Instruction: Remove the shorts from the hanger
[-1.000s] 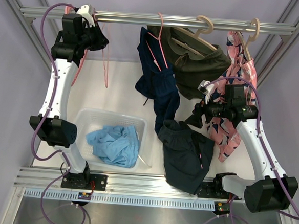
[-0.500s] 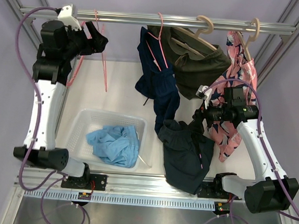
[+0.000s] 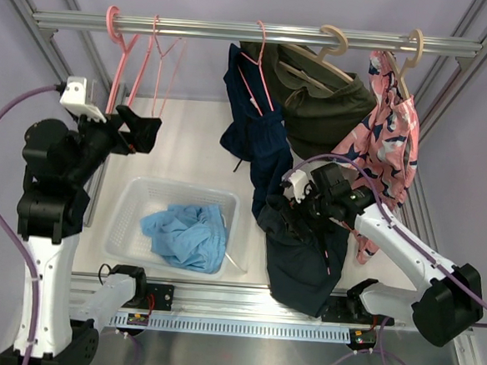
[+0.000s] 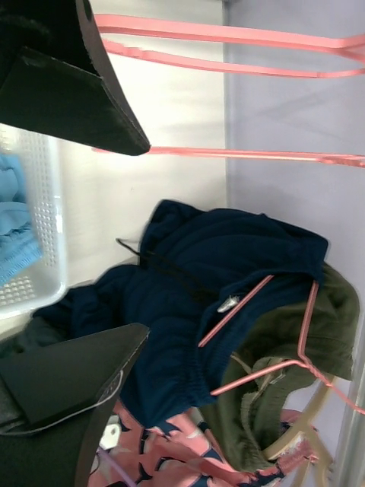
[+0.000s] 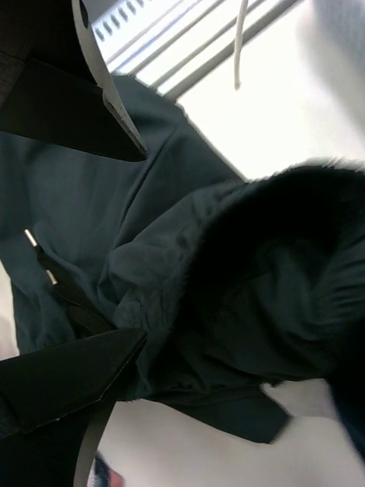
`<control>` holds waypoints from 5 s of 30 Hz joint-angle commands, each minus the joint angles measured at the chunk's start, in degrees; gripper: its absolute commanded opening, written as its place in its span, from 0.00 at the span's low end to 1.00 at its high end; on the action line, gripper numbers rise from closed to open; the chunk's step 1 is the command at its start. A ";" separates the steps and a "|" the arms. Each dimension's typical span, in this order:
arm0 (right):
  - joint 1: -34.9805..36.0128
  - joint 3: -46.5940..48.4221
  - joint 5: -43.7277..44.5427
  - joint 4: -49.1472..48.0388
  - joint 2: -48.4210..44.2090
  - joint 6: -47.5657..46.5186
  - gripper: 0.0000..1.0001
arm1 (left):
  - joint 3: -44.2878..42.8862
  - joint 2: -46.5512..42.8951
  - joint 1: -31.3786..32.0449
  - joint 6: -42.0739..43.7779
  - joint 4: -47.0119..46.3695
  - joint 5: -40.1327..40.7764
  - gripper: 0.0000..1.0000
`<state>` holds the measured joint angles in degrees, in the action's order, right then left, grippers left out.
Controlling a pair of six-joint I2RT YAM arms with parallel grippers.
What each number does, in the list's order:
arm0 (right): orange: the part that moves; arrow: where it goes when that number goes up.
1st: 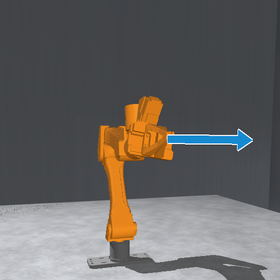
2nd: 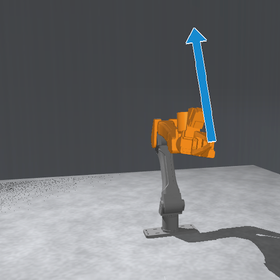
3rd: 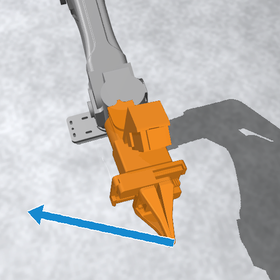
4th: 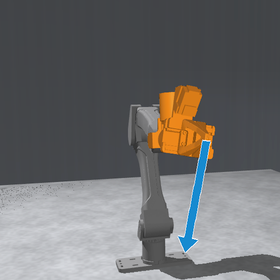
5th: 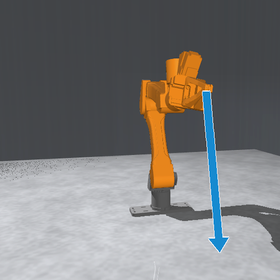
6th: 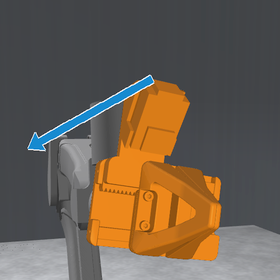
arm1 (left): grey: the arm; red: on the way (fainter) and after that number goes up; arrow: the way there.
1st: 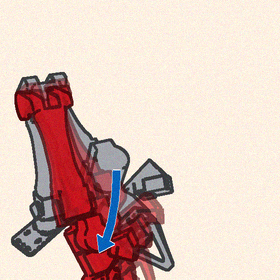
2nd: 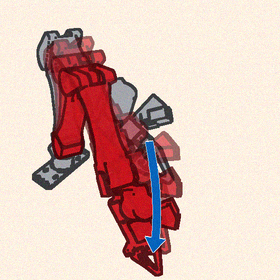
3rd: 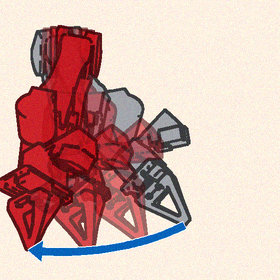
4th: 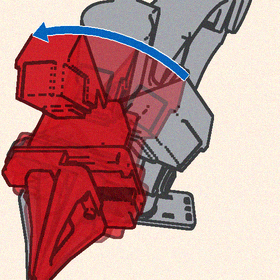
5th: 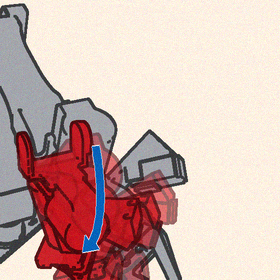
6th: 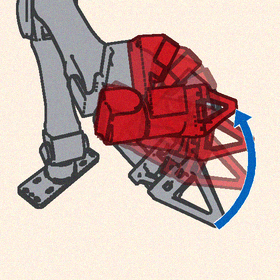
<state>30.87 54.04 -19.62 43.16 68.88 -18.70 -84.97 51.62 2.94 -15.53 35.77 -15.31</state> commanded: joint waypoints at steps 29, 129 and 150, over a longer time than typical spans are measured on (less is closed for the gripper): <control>2.61 -5.17 1.51 -9.06 19.72 -12.59 0.27 | 15.09 -24.37 -0.30 -4.60 2.46 0.37 0.99; 33.03 61.10 -3.39 9.93 59.20 -3.16 0.64 | 12.10 -28.68 -0.30 -6.61 -9.84 -4.11 0.99; 5.62 68.29 -28.12 13.54 25.25 -0.05 0.88 | 15.00 -18.05 -0.30 -15.40 -16.35 -13.95 0.99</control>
<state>43.70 117.27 -47.77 62.70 96.27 -28.75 -71.07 31.68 2.94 -28.42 21.56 -25.23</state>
